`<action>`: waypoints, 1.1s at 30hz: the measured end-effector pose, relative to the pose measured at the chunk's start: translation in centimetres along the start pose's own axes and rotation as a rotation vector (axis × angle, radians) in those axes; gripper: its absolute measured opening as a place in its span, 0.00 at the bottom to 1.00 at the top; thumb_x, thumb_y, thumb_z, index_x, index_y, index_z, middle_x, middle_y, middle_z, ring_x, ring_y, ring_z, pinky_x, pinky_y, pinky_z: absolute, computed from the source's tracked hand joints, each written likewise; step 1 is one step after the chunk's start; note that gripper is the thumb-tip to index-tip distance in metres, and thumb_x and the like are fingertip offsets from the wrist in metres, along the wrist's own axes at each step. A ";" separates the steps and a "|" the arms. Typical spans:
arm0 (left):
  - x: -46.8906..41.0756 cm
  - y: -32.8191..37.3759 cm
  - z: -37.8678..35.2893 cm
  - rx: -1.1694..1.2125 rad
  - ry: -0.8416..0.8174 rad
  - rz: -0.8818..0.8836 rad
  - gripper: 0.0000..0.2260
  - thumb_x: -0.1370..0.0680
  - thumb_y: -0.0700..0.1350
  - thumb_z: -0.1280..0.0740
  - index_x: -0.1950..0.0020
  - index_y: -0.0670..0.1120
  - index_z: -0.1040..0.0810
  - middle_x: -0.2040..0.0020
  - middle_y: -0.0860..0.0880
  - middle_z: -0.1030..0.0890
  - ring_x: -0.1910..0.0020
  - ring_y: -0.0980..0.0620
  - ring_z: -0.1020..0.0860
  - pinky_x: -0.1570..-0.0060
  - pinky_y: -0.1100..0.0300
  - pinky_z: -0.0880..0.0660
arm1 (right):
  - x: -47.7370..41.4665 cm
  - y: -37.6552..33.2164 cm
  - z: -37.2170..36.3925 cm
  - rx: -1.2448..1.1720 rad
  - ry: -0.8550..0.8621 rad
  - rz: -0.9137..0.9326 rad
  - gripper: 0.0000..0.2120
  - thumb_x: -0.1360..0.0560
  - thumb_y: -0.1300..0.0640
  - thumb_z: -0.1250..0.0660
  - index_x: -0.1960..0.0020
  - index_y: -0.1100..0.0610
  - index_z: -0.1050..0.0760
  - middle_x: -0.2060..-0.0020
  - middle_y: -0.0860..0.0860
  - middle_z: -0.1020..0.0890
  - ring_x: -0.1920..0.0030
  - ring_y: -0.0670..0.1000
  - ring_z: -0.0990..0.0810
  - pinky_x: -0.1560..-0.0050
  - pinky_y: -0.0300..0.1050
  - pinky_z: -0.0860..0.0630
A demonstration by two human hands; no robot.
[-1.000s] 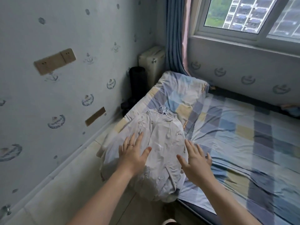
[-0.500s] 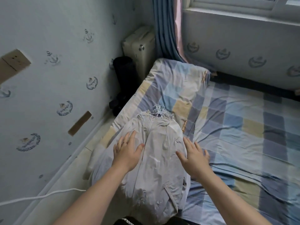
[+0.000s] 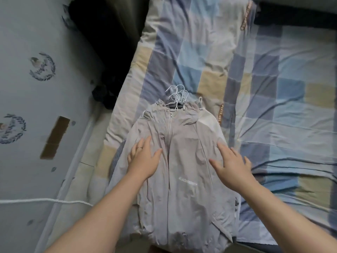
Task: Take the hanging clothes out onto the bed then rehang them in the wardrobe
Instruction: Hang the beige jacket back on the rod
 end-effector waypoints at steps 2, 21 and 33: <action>-5.0 -1.3 -1.2 -0.019 0.002 -0.007 0.30 0.19 0.60 0.41 0.20 0.54 0.45 0.19 0.50 0.45 0.21 0.47 0.48 0.24 0.47 0.49 | -3.8 -0.5 -2.5 -0.010 -0.001 -0.017 0.30 0.21 0.38 0.46 0.22 0.46 0.46 0.25 0.44 0.38 0.24 0.49 0.44 0.28 0.59 0.47; -23.5 -1.7 -3.7 -0.168 0.334 -0.307 0.16 0.22 0.55 0.33 0.39 0.49 0.25 0.37 0.46 0.24 0.37 0.39 0.31 0.39 0.47 0.36 | -24.3 -2.5 -9.9 0.055 0.058 -0.005 0.27 0.23 0.47 0.41 0.26 0.48 0.42 0.29 0.50 0.32 0.29 0.55 0.35 0.35 0.59 0.38; -14.4 0.5 3.2 0.196 0.167 -0.511 0.11 0.25 0.50 0.26 0.49 0.47 0.23 0.60 0.50 0.25 0.56 0.47 0.26 0.56 0.55 0.33 | -12.0 -2.0 -1.6 -0.247 0.071 0.047 0.07 0.20 0.57 0.36 0.47 0.56 0.20 0.56 0.54 0.18 0.52 0.56 0.21 0.53 0.48 0.29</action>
Point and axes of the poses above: each hand's wrist, its own x-axis away from the middle knuckle, its own z-axis out of the back of the hand, y = z × x, the point moved 5 cm from there along -x, towards the middle knuckle
